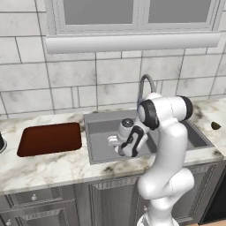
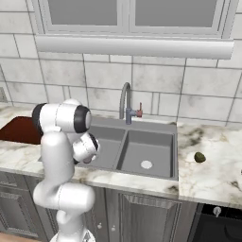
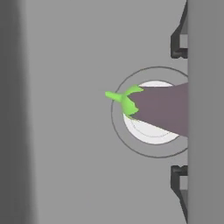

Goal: Pick up all produce items and place them in the sink. Turn on the sink faucet to wash them. Then turn the sink off and put them in the tray.

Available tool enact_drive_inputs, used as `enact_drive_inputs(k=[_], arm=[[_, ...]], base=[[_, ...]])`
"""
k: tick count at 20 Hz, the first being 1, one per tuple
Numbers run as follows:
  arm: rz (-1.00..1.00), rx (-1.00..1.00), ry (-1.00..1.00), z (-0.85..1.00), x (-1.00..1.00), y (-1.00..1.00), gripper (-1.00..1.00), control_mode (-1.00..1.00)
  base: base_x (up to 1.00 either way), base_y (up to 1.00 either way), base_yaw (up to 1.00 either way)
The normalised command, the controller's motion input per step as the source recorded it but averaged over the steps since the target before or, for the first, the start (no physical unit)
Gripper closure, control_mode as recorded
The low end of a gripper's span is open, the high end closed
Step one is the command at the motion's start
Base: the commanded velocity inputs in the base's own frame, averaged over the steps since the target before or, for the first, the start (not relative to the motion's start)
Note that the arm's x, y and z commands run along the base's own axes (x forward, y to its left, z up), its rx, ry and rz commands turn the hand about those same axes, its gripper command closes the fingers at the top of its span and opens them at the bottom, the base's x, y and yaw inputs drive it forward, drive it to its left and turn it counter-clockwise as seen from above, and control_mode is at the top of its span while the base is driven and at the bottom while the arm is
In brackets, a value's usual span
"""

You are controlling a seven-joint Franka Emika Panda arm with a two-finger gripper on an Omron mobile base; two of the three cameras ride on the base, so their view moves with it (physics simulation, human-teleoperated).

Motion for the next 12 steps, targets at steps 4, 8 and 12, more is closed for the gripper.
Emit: enact_drive_inputs(k=[4,8,12], arm=[[0.0,0.0,-0.06,0.45,0.0,0.0,-1.0,-1.0],[0.0,0.0,-0.07,0.64,0.0,0.0,-1.0,-1.0],[0.0,0.0,-0.06,0.8,0.0,0.01,-1.0,-1.0]], base=[[0.0,0.0,0.0],[0.0,0.0,0.0],[0.0,0.0,0.0]])
